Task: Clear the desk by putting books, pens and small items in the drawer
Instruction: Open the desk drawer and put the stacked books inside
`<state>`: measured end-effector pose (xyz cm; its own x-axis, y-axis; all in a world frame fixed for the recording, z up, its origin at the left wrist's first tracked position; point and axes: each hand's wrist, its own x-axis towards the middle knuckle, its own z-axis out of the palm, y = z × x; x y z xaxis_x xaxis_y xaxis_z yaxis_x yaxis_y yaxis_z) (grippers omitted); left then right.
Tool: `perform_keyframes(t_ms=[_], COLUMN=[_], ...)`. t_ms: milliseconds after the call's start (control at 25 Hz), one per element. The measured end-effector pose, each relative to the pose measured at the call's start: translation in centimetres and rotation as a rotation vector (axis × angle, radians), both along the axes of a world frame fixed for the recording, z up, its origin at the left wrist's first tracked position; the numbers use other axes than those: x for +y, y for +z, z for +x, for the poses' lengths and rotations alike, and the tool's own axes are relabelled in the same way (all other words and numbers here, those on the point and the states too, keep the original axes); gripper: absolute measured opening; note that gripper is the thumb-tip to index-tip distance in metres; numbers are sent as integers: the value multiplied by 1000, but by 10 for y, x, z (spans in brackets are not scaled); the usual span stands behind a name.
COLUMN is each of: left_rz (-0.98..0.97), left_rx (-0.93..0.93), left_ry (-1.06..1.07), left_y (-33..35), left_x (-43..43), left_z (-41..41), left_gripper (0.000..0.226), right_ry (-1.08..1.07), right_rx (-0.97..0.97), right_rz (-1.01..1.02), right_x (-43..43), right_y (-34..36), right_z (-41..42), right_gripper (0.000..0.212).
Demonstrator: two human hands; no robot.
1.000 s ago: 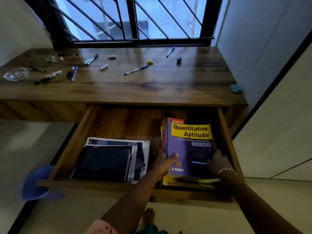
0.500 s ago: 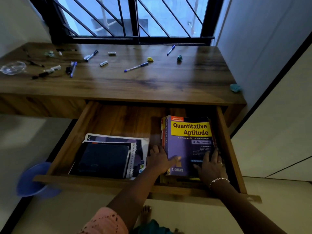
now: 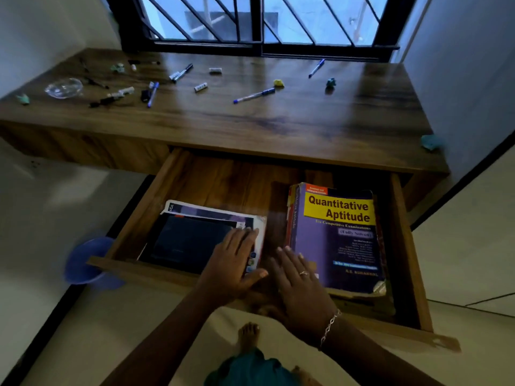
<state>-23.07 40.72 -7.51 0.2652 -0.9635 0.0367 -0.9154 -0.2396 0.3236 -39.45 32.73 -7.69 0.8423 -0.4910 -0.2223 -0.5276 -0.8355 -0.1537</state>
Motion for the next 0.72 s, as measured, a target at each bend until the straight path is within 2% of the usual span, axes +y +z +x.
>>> perform_keyframes(t_ms=[80,160,400,520,600,720], left_rz=[32,40,1,40,61,99], left_rx=[-98,-169,-260,-272,-256,-327], left_ry=[-45,-109,-215,-256,-242,-179], left_y=[-6,-9,-9,-7,-7,-6], left_x=[9,9,-16,-39,-56,-82], left_z=[6,11,25,36,43,52], left_gripper=[81,78,89,99,104,105], right_ry=[140,177,84,88,118,110], right_rx=[0,-19,-92,-108,-116,-144], right_rz=[-34,-77,-177,-231,-279,-326], right_x=[4,1,-25,-48,-65,-92], right_y=[-13,-17,-12,-14,-14,-7], right_z=[2,6,21,32,41,54], right_gripper=[79,80,74,80,83,84])
